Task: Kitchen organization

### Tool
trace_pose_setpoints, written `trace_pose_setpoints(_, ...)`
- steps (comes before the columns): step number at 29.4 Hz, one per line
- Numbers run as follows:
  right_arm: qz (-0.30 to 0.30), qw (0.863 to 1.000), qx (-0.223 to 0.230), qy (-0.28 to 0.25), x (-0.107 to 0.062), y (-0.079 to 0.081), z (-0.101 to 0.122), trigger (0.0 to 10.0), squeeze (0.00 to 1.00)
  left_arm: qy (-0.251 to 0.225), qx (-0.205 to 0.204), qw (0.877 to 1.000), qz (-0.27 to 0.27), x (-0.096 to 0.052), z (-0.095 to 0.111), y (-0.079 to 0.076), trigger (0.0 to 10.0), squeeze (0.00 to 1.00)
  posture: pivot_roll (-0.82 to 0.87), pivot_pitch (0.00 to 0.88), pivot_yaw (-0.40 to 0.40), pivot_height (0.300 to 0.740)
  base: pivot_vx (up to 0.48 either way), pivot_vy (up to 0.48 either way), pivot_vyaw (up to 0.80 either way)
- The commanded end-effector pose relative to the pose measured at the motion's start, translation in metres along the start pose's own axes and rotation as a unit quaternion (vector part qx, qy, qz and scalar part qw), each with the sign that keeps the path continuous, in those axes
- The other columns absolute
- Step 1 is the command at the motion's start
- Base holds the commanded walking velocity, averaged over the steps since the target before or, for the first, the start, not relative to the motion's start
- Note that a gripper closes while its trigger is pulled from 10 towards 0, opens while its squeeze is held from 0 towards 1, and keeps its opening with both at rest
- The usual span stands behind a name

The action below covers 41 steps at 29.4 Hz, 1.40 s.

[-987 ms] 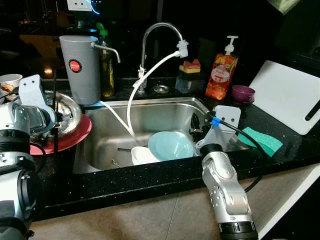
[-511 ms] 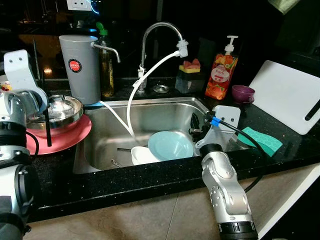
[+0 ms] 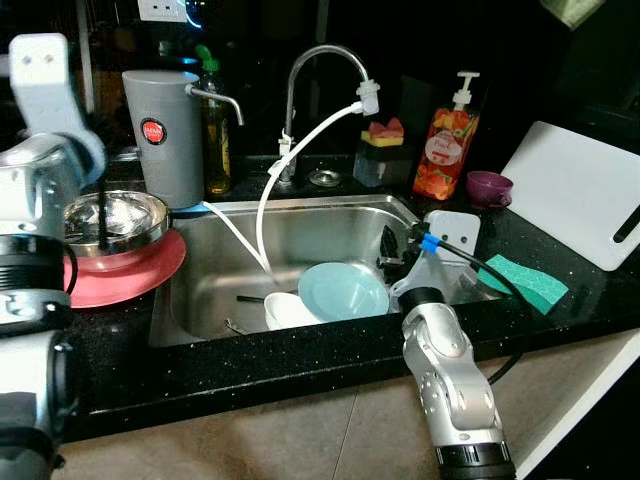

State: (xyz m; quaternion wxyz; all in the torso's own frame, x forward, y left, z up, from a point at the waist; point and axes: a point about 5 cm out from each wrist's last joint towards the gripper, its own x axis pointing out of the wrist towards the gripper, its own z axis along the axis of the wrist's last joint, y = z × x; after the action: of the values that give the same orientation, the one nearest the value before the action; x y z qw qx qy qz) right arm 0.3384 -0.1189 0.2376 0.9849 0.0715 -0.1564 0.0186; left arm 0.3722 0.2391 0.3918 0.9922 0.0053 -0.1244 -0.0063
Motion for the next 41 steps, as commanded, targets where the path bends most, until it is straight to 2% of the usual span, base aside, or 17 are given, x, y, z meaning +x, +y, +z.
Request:
trace_pose_setpoints(1,-0.001,1.0,0.002,0.0,0.001,-0.001,0.0,10.0,0.0,-0.01,0.003,0.999,-0.041,-0.001,-0.008,-0.016,10.0,0.0,0.12,0.038,-0.074,0.74,0.0,0.0,0.0)
trace_pose_setpoints(3,-0.001,1.0,0.002,-0.002,0.001,-0.001,0.002,10.0,0.0,-0.024,0.005,0.997,-0.068,-0.002,-0.016,-0.029,10.0,0.0,0.12,0.038,-0.074,0.74,0.0,0.0,0.0)
trace_pose_setpoints(7,0.0,1.0,0.001,-0.011,0.003,-0.002,0.007,10.0,0.0,-0.016,0.002,0.992,-0.123,-0.001,-0.049,-0.057,10.0,0.0,0.1,0.026,-0.075,0.74,0.0,0.0,0.0)
trace_pose_setpoints(12,0.018,1.0,0.005,-0.025,0.004,0.001,0.018,10.0,0.0,0.006,0.038,0.988,-0.147,0.0,-0.071,-0.068,10.0,0.0,0.09,0.02,-0.074,0.74,0.0,0.0,0.0)
trace_pose_setpoints(14,0.062,0.997,0.03,-0.022,0.004,0.007,0.023,10.0,0.0,0.0,0.061,0.981,-0.183,-0.003,-0.073,-0.075,10.0,0.0,0.09,0.02,-0.074,0.74,0.0,0.0,0.0)
trace_pose_setpoints(15,0.102,0.991,0.08,-0.012,0.002,0.013,0.025,10.0,0.0,-0.006,0.067,0.976,-0.208,-0.006,-0.075,-0.079,10.0,0.0,0.08,0.012,-0.068,0.74,0.0,0.0,0.0)
trace_pose_setpoints(17,0.162,0.975,0.152,-0.006,-0.003,0.024,0.031,10.0,0.0,-0.013,0.063,0.964,-0.257,-0.011,-0.079,-0.086,10.0,0.0,0.08,0.012,-0.068,0.74,0.0,0.0,0.0)
trace_pose_setpoints(18,0.162,0.975,0.152,-0.006,-0.003,0.024,0.031,10.0,0.0,-0.013,0.063,0.964,-0.257,-0.011,-0.079,-0.086,10.0,0.0,0.08,0.012,-0.068,0.74,0.0,0.0,0.0)
trace_pose_setpoints(20,0.21,0.958,0.196,-0.002,-0.007,0.033,0.035,10.0,0.0,-0.014,0.059,0.955,-0.291,-0.015,-0.082,-0.091,10.0,0.0,0.08,0.009,-0.067,0.74,0.0,0.0,0.0)
trace_pose_setpoints(21,0.21,0.958,0.196,-0.002,-0.007,0.033,0.035,10.0,0.0,-0.014,0.059,0.955,-0.291,-0.015,-0.082,-0.091,10.0,0.0,0.08,0.009,-0.067,0.74,0.0,0.0,0.0)
trace_pose_setpoints(24,0.262,0.938,0.228,-0.002,-0.012,0.047,0.04,10.0,0.0,-0.016,0.037,0.932,-0.36,-0.021,-0.084,-0.102,10.0,0.0,0.08,0.009,-0.067,0.74,0.0,0.0,0.0)
trace_pose_setpoints(25,0.268,0.933,0.241,0.002,-0.012,0.05,0.04,10.0,0.0,-0.012,0.04,0.927,-0.374,-0.021,-0.085,-0.104,10.0,0.0,0.07,0.011,-0.067,0.74,0.0,0.0,0.0)
trace_pose_setpoints(26,0.268,0.933,0.241,0.002,-0.012,0.05,0.04,10.0,0.0,-0.012,0.04,0.927,-0.374,-0.021,-0.085,-0.104,10.0,0.0,0.07,0.011,-0.067,0.74,0.0,0.0,0.0)
trace_pose_setpoints(28,0.267,0.921,0.282,0.008,-0.008,0.053,0.042,10.0,0.0,-0.007,0.052,0.919,-0.391,-0.022,-0.087,-0.106,10.0,0.0,0.07,0.016,-0.067,0.74,0.0,0.0,0.0)
trace_pose_setpoints(31,0.274,0.91,0.311,0.013,-0.002,0.055,0.047,10.0,0.0,-0.001,0.064,0.906,-0.418,-0.022,-0.09,-0.109,10.0,0.0,0.08,0.026,-0.068,0.74,0.0,0.0,0.0)
trace_pose_setpoints(36,0.278,0.899,0.336,0.039,0.009,0.061,0.039,10.0,0.0,0.015,0.1,0.901,-0.423,-0.018,-0.096,-0.113,10.0,0.0,0.09,0.045,-0.069,0.74,0.0,0.0,0.0)
trace_pose_setpoints(41,0.268,0.894,0.354,0.059,0.017,0.064,0.031,10.0,0.0,0.016,0.096,0.899,-0.427,-0.016,-0.095,-0.116,10.0,0.0,0.1,0.069,-0.07,0.74,0.0,0.0,0.0)
